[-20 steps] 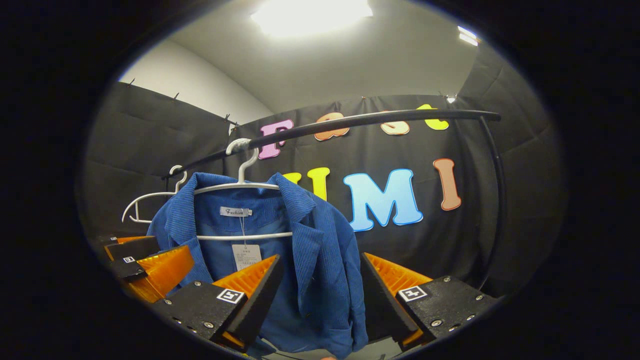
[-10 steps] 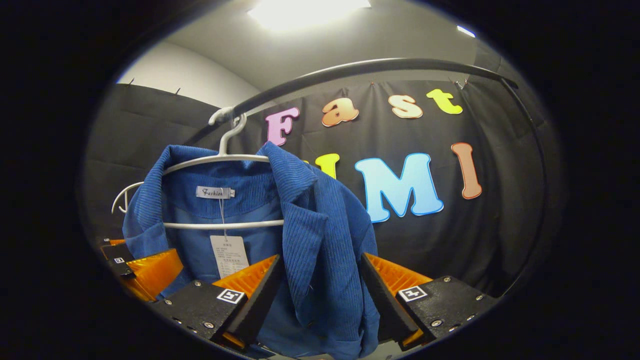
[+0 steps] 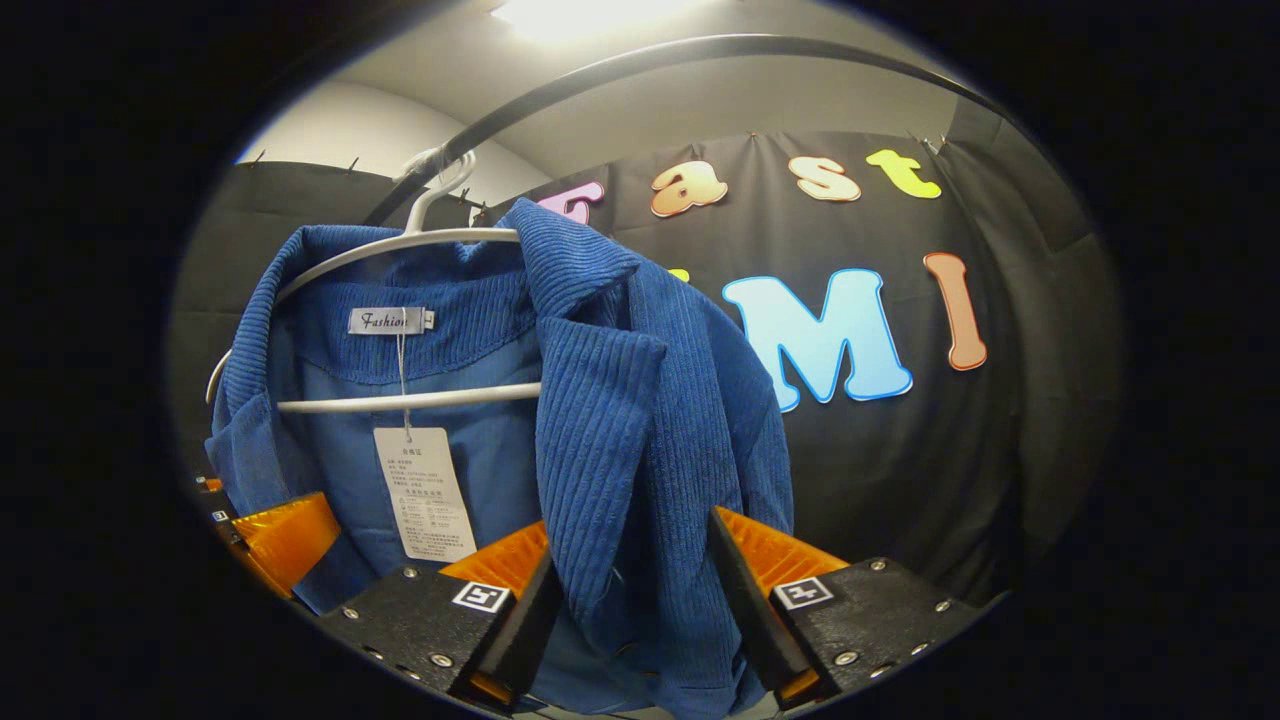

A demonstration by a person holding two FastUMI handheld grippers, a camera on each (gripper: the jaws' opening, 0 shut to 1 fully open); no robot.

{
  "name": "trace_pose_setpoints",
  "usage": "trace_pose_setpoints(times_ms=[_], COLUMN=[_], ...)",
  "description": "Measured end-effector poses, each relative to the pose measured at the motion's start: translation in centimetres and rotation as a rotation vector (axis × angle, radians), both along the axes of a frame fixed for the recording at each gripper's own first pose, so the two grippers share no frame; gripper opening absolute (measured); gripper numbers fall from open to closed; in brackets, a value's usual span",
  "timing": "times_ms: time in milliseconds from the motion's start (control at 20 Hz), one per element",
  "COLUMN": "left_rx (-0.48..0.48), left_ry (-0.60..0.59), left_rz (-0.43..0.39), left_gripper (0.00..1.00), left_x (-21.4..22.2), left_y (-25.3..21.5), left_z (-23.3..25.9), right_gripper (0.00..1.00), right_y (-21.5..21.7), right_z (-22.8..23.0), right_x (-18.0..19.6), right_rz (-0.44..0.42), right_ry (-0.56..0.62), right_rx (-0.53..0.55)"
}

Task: Grasp the clothes on the hanger with both hands and then place them into the laundry hamper below.

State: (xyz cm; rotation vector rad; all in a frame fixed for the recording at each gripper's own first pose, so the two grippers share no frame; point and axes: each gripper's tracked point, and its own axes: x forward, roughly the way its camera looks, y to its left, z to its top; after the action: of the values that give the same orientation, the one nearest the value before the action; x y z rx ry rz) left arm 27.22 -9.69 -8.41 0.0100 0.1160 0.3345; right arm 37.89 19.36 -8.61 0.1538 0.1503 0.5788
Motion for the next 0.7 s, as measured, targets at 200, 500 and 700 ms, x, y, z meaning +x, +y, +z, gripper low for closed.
trace_pose_setpoints(times_ms=[200,500,700], left_rx=[0.013,-0.056,-0.046], left_ry=[0.021,0.013,-0.009], left_rz=[0.047,0.013,-0.028], left_gripper=[0.66,0.1,0.01], left_x=[0.0,-0.7,-1.6], left_y=[2.1,1.6,1.3], left_z=[-0.9,-0.8,0.9], right_gripper=[0.38,0.04,0.02], right_y=[0.1,-0.1,-1.4], right_z=[0.5,2.9,7.2], right_x=[0.0,-0.5,-0.7], right_rz=[0.013,0.038,-0.02], right_ry=[-0.014,-0.071,-0.223], right_rx=[-0.007,0.012,0.008])
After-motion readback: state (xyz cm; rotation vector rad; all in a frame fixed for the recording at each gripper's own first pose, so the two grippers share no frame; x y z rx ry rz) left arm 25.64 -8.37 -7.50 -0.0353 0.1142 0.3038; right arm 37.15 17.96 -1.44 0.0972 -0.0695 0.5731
